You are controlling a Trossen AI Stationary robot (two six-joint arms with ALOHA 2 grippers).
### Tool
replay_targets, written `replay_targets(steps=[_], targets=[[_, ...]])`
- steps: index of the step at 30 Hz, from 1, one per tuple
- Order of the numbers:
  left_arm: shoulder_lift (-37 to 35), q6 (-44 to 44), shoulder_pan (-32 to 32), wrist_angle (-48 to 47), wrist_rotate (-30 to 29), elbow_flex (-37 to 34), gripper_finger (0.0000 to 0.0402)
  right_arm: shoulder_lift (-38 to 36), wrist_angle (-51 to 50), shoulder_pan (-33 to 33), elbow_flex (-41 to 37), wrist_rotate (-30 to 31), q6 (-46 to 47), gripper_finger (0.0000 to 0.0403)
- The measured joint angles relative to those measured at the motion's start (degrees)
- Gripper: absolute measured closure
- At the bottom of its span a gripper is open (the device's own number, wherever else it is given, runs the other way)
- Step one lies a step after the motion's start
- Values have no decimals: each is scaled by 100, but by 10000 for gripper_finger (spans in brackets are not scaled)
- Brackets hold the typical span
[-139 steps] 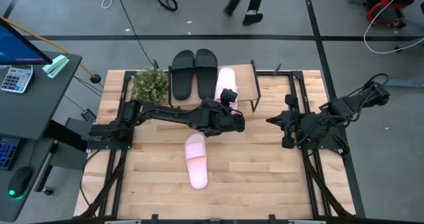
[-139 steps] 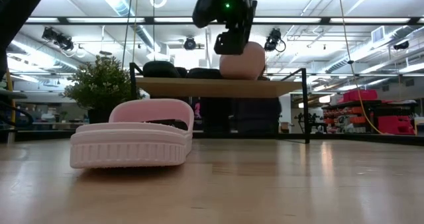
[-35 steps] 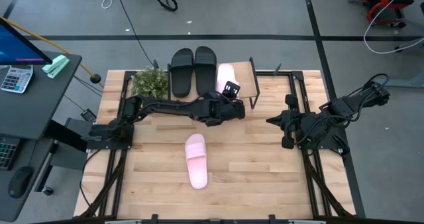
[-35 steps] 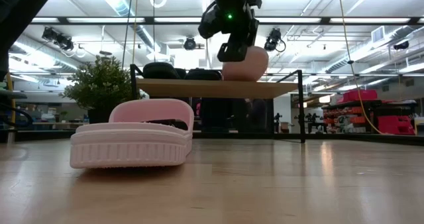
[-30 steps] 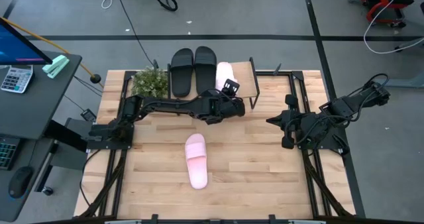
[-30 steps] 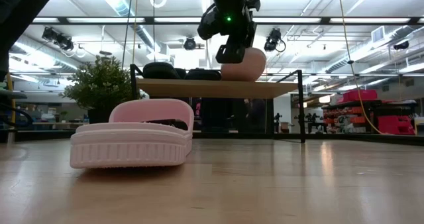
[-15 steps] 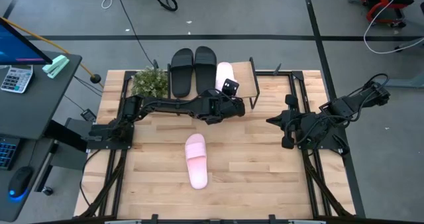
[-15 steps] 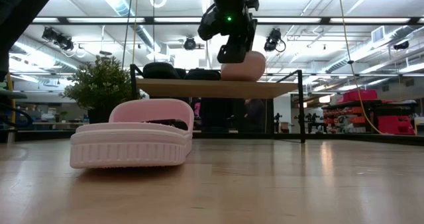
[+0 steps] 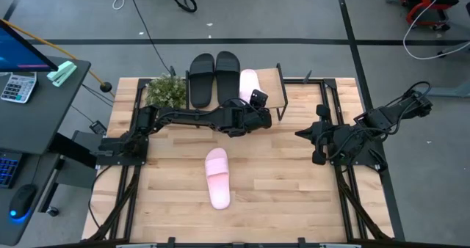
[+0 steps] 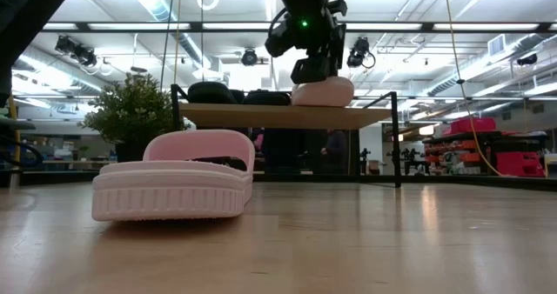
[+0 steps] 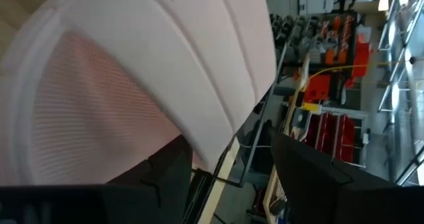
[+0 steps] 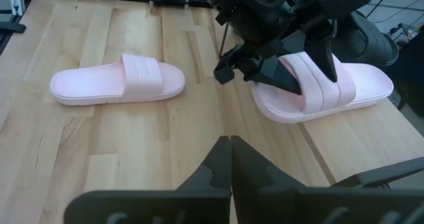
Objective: Pick and place slides into the shelf
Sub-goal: Put the top pink slide on the shelf, then put the pink slide on the shelf
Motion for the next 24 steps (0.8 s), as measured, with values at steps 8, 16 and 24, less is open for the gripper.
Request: replay_targets(steps=[8, 16, 24], targets=[[0, -34, 4, -1, 48, 0, 193, 1, 0, -1, 0, 0, 0, 403], [0, -1, -3, -42, 531, 0, 196, 0, 0, 0, 0, 2, 0, 403], [-98, -1, -58, -34, 551, 0, 199, 1, 0, -1, 2, 2, 0, 403]])
